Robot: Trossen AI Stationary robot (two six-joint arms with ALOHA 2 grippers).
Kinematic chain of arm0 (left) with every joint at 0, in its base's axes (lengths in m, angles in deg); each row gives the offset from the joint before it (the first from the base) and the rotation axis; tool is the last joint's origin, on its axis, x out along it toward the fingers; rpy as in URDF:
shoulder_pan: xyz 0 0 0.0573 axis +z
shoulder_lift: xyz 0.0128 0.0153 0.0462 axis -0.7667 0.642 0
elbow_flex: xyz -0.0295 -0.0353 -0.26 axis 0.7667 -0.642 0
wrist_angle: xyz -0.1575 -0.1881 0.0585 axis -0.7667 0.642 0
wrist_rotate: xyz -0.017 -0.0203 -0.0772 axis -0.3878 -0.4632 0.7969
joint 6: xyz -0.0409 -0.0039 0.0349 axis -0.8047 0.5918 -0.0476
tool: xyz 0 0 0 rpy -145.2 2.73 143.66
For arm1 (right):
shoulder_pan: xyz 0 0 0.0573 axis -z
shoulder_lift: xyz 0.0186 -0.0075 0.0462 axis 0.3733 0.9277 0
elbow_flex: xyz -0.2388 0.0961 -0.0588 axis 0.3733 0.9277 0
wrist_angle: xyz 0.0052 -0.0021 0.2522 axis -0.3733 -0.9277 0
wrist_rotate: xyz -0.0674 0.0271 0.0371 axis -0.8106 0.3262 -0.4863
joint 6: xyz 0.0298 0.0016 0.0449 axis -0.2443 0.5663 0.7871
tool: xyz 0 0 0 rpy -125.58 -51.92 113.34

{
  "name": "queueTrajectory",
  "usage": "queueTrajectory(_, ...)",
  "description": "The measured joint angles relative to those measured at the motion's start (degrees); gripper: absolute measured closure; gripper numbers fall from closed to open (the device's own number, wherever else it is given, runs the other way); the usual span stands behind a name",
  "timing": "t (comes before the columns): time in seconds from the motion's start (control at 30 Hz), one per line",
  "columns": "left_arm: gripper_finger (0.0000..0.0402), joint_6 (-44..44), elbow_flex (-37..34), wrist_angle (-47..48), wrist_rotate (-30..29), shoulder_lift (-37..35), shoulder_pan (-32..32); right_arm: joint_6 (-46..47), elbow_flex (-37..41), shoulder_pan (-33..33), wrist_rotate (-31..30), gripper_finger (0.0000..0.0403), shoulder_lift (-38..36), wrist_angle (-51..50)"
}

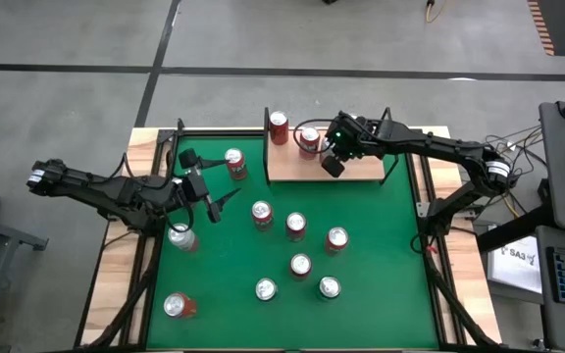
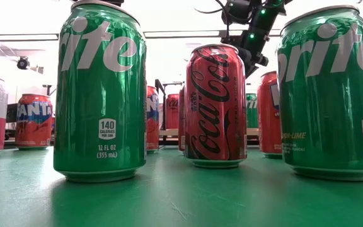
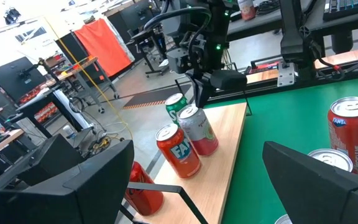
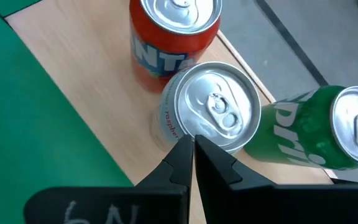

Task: Place canned beverage on shelf
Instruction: Put the pink-white soda can on the shelf

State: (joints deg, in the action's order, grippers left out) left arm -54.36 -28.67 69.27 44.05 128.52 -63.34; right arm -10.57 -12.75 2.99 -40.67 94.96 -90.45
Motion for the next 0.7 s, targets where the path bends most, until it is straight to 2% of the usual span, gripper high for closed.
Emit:
queueTrajectory(0.2,0.0061,0.0,0.0,0.0,0.0,0.0,0.0,0.2,0.1,0.0,2.3,0.0394,0.0,0.0)
queueTrajectory(0.7,0.0061,0.0,0.0,0.0,0.0,0.0,0.0,-1.5,0.2,0.8,1.5,0.0394,0.6,1.2)
